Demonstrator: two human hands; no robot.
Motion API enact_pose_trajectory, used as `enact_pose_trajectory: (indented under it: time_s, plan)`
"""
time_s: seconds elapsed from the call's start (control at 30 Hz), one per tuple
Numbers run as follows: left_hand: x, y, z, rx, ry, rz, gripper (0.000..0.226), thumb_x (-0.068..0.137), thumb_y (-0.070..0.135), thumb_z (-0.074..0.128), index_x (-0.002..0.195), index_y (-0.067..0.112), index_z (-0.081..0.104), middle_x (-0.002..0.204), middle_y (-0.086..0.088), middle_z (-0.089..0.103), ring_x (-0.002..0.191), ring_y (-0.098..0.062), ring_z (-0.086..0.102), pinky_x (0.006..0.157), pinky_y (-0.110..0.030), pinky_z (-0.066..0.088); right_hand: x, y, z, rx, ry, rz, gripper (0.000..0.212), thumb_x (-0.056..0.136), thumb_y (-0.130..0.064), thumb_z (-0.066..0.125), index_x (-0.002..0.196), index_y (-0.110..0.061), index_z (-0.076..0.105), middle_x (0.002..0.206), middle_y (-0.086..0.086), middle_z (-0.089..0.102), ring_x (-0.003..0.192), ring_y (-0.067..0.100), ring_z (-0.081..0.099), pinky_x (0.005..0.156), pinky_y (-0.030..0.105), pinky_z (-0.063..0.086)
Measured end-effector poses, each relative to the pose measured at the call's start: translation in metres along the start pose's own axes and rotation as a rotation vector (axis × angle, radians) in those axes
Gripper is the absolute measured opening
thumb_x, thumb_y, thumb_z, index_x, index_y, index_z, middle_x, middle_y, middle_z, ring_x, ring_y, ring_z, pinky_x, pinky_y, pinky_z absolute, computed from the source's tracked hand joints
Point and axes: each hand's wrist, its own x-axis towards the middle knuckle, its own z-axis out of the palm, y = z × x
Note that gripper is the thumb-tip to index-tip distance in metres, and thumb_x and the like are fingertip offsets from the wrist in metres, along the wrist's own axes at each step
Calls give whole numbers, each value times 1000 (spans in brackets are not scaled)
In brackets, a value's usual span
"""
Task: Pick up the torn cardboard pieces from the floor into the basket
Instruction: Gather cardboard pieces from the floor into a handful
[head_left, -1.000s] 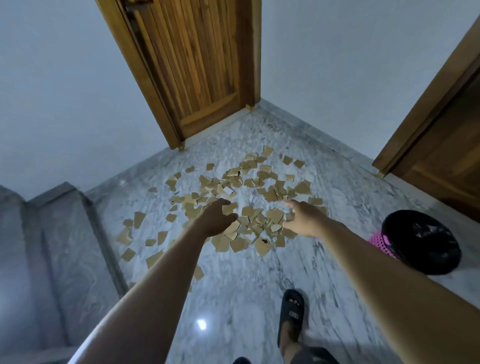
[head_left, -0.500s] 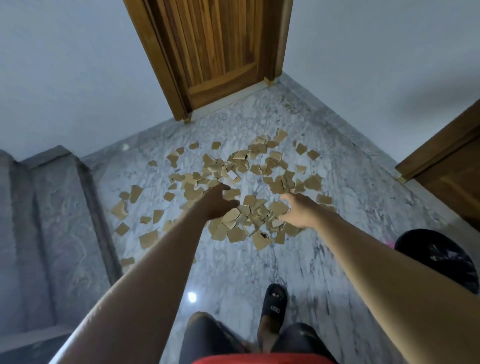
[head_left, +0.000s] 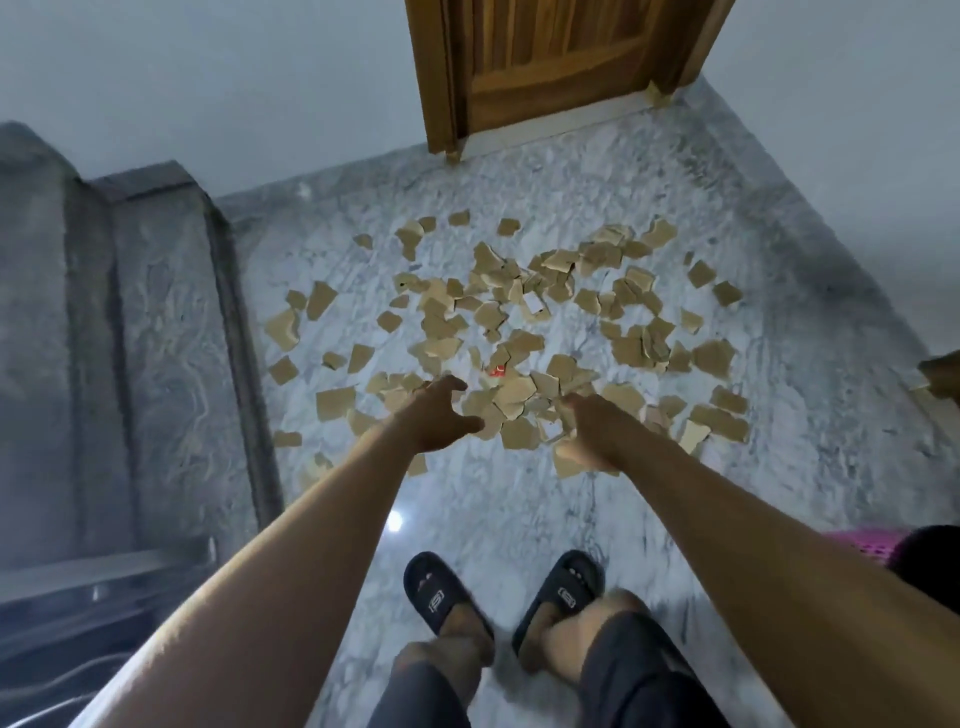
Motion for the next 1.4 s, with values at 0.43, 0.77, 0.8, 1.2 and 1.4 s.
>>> enact_pose_trajectory:
  time_s: [0.43, 0.77, 0.8, 1.2, 1.4]
  plan:
    - [140, -346, 131, -168, 107, -480, 77, 75, 38, 82, 140, 19, 46, 148, -11, 42, 133, -29, 44, 108, -35, 38, 275, -114, 251, -260, -176, -228, 72, 86, -32, 70, 149, -31, 35, 144, 8, 41, 128, 35, 47, 101, 46, 48]
    - [308, -559, 258, -339, 393, -639, 57, 82, 44, 73, 133, 32, 51, 148, -12, 21, 125, -42, 41, 106, -38, 39, 496, -122, 460, -352, -65, -180, 62, 91, -51, 62, 146, -39, 38, 147, 8, 28, 134, 37, 34, 102, 48, 44]
    - [323, -571, 269, -334, 422, -650, 50, 83, 43, 72, 129, 34, 52, 151, -10, 18, 127, -41, 38, 106, -40, 36, 510, -120, 476, -309, -19, -143, 60, 91, -53, 62, 144, -39, 40, 145, 8, 28, 133, 37, 33, 102, 48, 43]
    - [345, -621, 309, -475, 457, -599, 76, 82, 11, 66, 137, 14, 15, 116, -20, 53, 96, -34, 54, 74, -38, 42, 550, -106, 516, -107, 104, -121, 60, 87, -31, 74, 133, -10, 43, 132, 15, 56, 124, 34, 54, 96, 36, 46]
    - [332, -622, 274, -379, 401, -557, 90, 54, 47, 66, 129, 35, 18, 115, -7, 50, 110, -32, 48, 96, -48, 47, 526, -148, 512, -589, -71, -553, 43, 101, -35, 49, 133, -8, 41, 133, 14, 39, 126, 37, 40, 99, 41, 35]
